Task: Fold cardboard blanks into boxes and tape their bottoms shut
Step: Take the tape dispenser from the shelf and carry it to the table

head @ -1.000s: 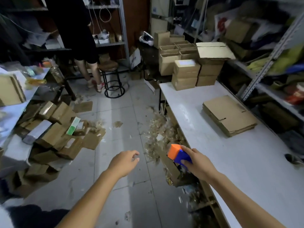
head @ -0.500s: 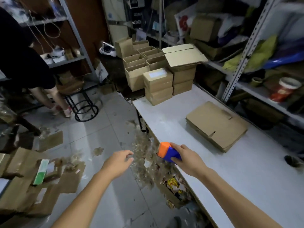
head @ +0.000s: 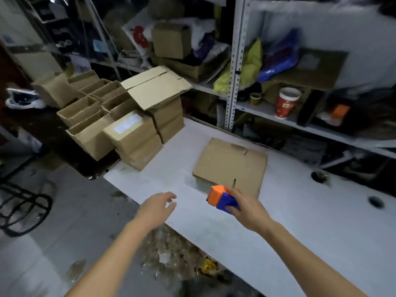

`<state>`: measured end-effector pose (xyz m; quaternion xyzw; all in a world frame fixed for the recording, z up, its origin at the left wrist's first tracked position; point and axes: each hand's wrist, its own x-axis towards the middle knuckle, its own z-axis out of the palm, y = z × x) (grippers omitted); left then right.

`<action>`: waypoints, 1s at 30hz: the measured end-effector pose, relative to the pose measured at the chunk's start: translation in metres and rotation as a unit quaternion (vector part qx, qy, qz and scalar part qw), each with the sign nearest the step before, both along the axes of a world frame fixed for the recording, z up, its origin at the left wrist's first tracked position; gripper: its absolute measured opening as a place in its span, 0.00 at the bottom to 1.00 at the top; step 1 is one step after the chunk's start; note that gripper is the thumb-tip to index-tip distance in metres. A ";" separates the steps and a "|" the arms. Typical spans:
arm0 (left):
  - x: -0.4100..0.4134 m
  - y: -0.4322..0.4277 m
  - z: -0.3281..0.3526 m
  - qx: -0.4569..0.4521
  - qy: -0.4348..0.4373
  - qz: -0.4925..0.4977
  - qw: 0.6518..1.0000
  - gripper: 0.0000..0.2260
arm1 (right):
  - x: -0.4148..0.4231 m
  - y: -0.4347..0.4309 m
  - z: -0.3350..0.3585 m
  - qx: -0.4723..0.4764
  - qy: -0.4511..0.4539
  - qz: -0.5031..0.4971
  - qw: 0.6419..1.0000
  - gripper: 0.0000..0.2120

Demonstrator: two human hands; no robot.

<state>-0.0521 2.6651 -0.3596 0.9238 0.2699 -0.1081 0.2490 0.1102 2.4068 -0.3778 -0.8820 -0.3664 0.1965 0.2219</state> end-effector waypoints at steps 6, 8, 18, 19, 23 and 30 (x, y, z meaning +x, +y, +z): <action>0.077 0.026 -0.021 -0.013 -0.006 -0.132 0.991 0.15 | -0.001 -0.020 -0.005 -0.014 -0.002 -0.164 0.986 0.23; 0.097 0.029 -0.027 -0.010 -0.010 -0.169 0.985 0.16 | -0.008 -0.028 -0.008 -0.016 0.001 -0.206 0.978 0.25; 0.140 0.004 -0.065 -0.006 0.037 -0.296 0.954 0.16 | -0.037 -0.080 -0.056 -0.069 0.051 -0.341 0.936 0.27; 0.142 0.002 -0.068 -0.006 0.042 -0.296 0.954 0.15 | -0.038 -0.084 -0.061 -0.072 0.055 -0.344 0.935 0.26; 0.144 -0.006 -0.082 -0.005 0.061 -0.295 0.954 0.15 | -0.041 -0.095 -0.082 -0.092 0.066 -0.346 0.931 0.26; 0.139 -0.010 -0.093 -0.016 0.075 -0.282 0.956 0.15 | -0.046 -0.095 -0.105 -0.129 0.108 -0.330 0.929 0.29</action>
